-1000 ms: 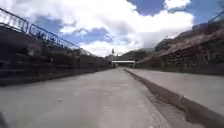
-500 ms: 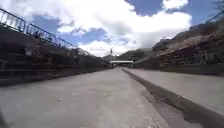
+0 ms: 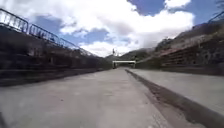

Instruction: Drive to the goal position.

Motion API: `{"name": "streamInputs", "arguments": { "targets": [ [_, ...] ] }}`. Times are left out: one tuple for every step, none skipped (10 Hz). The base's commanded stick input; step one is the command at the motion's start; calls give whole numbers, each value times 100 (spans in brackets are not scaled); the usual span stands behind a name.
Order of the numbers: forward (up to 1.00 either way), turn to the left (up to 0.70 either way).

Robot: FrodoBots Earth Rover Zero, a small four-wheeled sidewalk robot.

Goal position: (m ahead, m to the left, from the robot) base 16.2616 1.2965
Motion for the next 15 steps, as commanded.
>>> {"name": "streamInputs", "arguments": {
  "targets": [
    [70, 0],
    [70, 0],
    [70, 0],
    [70, 0],
    [70, 0],
    [70, 0],
    [70, 0],
    [62, 0],
    [27, 0],
    [0, 0],
    [0, 0],
    [0, 0],
    [0, 0],
    [70, 0],
    [70, 0]
  ]
}}
